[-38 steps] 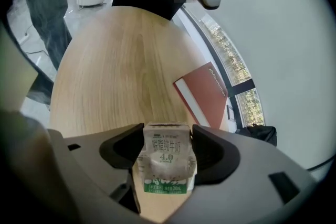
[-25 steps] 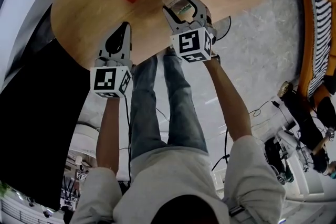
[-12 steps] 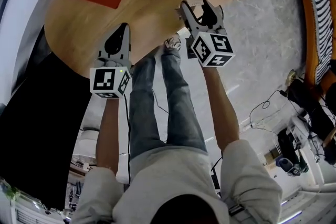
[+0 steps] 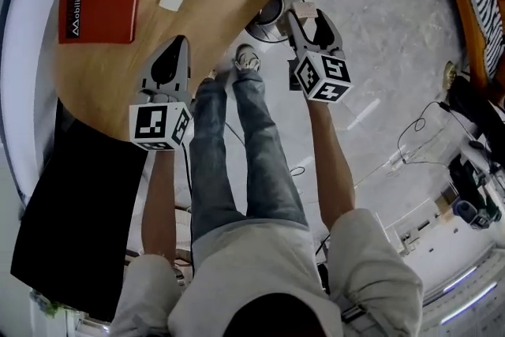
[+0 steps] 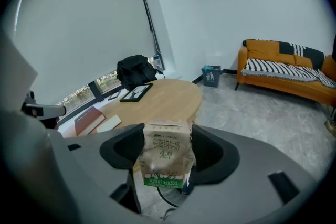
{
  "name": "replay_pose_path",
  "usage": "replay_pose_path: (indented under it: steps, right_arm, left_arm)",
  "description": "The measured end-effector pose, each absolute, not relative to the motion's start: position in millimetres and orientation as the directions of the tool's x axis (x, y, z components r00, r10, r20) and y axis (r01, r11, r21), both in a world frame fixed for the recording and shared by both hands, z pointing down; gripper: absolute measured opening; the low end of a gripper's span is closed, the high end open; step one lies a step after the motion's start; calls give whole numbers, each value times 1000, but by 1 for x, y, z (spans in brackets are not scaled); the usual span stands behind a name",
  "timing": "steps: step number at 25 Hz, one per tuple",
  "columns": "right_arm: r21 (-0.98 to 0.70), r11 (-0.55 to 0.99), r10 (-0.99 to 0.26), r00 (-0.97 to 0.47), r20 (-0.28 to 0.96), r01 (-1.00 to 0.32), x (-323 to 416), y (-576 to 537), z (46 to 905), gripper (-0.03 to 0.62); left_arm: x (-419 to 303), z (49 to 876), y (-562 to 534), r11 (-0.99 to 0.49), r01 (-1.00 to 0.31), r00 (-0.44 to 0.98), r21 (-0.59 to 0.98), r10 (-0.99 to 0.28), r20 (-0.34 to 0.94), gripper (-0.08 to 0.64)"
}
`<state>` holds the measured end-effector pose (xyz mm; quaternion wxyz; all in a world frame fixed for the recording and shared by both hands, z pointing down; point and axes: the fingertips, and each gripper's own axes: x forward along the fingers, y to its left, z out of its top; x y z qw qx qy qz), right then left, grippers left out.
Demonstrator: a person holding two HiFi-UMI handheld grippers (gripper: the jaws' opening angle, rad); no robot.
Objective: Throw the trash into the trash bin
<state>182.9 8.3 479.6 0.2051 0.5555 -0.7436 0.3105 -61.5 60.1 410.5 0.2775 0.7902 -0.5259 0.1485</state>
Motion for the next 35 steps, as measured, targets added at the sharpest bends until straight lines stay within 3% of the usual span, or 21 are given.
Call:
replay_pose_path:
  steps: [7,17,28,35]
  right_arm:
    - [-234,161,-607,-283,743,-959,204,36,550,296]
    - [-249,147,-381,-287,879,-957,210,62,647,296]
    - [-201,209,-318,-261,911,-957,221,73,664,301]
    - [-176,216,-404,-252,880,-961,220,65,635,138]
  left_arm:
    - [-13,422,54,-376,-877,480,298,-690,542,21]
    - [-6,440,58,-350,-885,466,308,-666,582,21]
    - [-10,444,47,-320,-895,445,310,-676,587,21]
    - [-8,442,45,-317,-896,443,311,-680,584,21]
